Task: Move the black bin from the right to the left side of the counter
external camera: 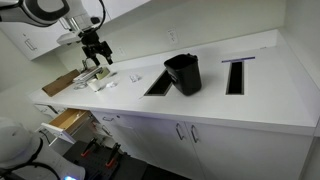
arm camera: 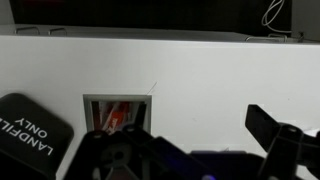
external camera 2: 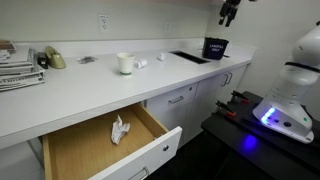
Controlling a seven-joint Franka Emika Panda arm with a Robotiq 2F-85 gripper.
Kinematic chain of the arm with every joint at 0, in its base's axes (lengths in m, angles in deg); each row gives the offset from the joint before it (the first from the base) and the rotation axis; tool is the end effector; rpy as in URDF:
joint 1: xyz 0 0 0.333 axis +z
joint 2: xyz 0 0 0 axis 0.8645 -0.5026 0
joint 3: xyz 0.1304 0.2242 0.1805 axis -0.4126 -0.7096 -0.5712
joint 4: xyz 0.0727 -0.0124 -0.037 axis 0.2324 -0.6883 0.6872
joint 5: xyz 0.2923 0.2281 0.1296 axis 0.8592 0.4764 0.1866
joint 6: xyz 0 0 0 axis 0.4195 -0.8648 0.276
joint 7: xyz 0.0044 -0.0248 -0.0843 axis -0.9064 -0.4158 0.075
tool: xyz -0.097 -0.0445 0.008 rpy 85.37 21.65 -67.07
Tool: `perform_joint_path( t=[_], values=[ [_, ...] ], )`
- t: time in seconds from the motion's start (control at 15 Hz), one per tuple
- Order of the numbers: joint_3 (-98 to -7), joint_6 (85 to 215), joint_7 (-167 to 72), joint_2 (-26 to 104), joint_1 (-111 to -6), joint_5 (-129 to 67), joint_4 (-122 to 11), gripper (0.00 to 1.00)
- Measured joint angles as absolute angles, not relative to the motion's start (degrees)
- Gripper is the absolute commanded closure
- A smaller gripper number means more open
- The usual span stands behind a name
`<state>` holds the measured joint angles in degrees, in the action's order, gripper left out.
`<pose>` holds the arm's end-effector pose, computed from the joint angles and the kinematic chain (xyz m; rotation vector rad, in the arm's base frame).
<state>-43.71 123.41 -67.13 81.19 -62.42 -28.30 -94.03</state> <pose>0.4046 -0.1245 0.5258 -3.0570 -0.0114 -0.0936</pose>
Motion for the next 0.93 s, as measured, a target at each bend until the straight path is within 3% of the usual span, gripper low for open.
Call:
perform_joint_path(
  t=[0.93],
  values=[
    [-35.1,137.0,-95.7,58.9,-67.3,-27.5,-76.5,0.00]
  ],
)
